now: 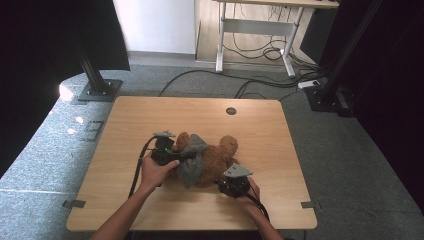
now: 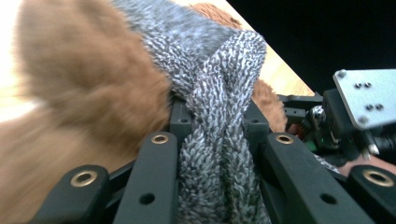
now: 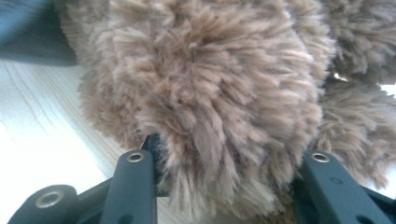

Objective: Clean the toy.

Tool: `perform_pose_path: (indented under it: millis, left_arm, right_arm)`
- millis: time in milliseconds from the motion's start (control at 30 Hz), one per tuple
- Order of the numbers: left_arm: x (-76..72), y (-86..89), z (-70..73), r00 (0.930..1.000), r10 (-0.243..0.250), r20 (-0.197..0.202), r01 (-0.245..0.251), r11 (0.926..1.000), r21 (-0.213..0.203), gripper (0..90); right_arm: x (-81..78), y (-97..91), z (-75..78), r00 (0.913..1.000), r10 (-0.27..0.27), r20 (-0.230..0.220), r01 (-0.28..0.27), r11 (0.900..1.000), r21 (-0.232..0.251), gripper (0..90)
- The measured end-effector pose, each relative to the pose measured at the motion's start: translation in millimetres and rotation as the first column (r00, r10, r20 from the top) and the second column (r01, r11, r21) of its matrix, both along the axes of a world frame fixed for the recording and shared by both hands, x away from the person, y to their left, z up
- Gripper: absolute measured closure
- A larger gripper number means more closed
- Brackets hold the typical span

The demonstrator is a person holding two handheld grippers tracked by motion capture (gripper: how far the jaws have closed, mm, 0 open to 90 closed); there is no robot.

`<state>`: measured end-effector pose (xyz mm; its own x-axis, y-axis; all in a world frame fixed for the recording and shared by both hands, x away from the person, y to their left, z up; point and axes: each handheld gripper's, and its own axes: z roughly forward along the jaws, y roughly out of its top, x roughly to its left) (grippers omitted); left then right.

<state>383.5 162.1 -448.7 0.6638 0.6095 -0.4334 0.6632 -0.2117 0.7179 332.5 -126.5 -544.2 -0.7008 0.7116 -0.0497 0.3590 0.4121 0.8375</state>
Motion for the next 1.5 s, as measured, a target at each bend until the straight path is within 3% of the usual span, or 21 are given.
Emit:
perform_pose_path:
  millis: [100, 367, 533, 867, 1033, 1167, 1200, 1233, 1300, 1333, 1367, 1400, 1433, 1467, 1500]
  left_arm:
    - [-5.6, 17.1, 1.9, 0.9987, 0.042, 0.030, -0.043, 0.9990, 0.010, 72.5]
    - [-6.4, 57.5, -9.4, 0.9948, 0.102, -0.003, -0.102, 0.9934, -0.053, 72.4]
    - [-3.8, 66.0, -16.4, 0.9934, 0.112, -0.023, -0.114, 0.9887, -0.098, 72.4]
    - [-6.6, 81.4, -21.9, 0.9896, 0.142, -0.022, -0.144, 0.9865, -0.079, 72.3]
    - [-10.5, 93.6, -28.8, 0.9803, 0.197, -0.010, -0.197, 0.9803, -0.001, 72.2]
    - [-14.3, 89.6, -34.4, 0.9780, 0.208, -0.003, -0.208, 0.9771, 0.044, 72.3]
    - [-15.3, 87.1, -32.8, 0.9745, 0.222, 0.029, -0.224, 0.9690, 0.104, 72.3]
    - [-14.4, 86.8, -32.8, 0.9726, 0.229, 0.038, -0.232, 0.9634, 0.134, 72.3]
    - [-10.5, 88.3, -36.9, 0.9697, 0.242, 0.029, -0.243, 0.9517, 0.187, 72.4]
    - [-8.1, 90.7, -39.9, 0.9696, 0.245, 0.006, -0.241, 0.9515, 0.191, 72.4]
    - [-6.6, 93.5, -41.8, 0.9697, 0.244, -0.017, -0.238, 0.9563, 0.170, 72.4]
    - [-6.6, 93.5, -41.8, 0.9697, 0.244, -0.017, -0.238, 0.9563, 0.170, 72.4]
    - [-7.9, 95.7, -37.0, 0.9714, 0.237, -0.022, -0.233, 0.9659, 0.113, 72.5]
    - [-7.9, 95.7, -37.0, 0.9714, 0.237, -0.022, -0.233, 0.9659, 0.113, 72.5]
    - [-12.2, 93.2, -22.8, 0.9767, 0.215, 0.003, -0.215, 0.9757, 0.045, 72.5]
  right_arm:
    - [0.5, -0.6, -0.2, 1.0000, -0.003, -0.005, 0.003, 1.0000, 0.006, 56.0]
    - [1.0, -0.9, -0.3, 1.0000, 0.005, -0.007, -0.005, 1.0000, 0.006, 55.9]
    - [2.2, -0.5, -0.2, 1.0000, -0.002, -0.003, 0.002, 1.0000, 0.005, 56.1]
    - [3.2, -0.8, -0.1, 0.9999, -0.010, 0.002, 0.010, 0.9999, 0.000, 56.5]
    - [3.7, -1.2, -0.4, 0.9999, -0.013, 0.003, 0.013, 0.9999, 0.003, 56.5]
    - [3.2, -0.5, -0.5, 0.9999, -0.015, 0.005, 0.015, 0.9999, -0.003, 56.5]
    - [2.7, -0.2, -0.6, 0.9998, -0.016, 0.007, 0.016, 0.9998, -0.008, 56.5]
    - [2.6, -0.3, -0.6, 0.9998, -0.017, 0.007, 0.017, 0.9998, -0.009, 56.5]
    - [2.2, -0.4, -0.6, 0.9998, -0.019, 0.006, 0.019, 0.9998, -0.010, 56.6]
    - [2.2, -0.7, -0.7, 0.9998, -0.018, 0.008, 0.018, 0.9998, -0.012, 56.6]
    - [2.1, -1.1, -0.9, 0.9998, -0.017, 0.006, 0.017, 0.9998, -0.010, 56.7]
    - [2.2, -1.5, -1.2, 0.9999, -0.015, 0.005, 0.015, 0.9998, -0.010, 56.7]
    - [2.4, -1.8, -1.2, 0.9999, -0.014, 0.003, 0.014, 0.9999, -0.008, 56.7]
    - [2.6, -2.0, -1.3, 0.9999, -0.016, 0.002, 0.016, 0.9999, -0.004, 56.7]
    - [3.0, -2.1, -1.4, 0.9998, -0.018, -0.001, 0.018, 0.9998, 0.000, 56.7]
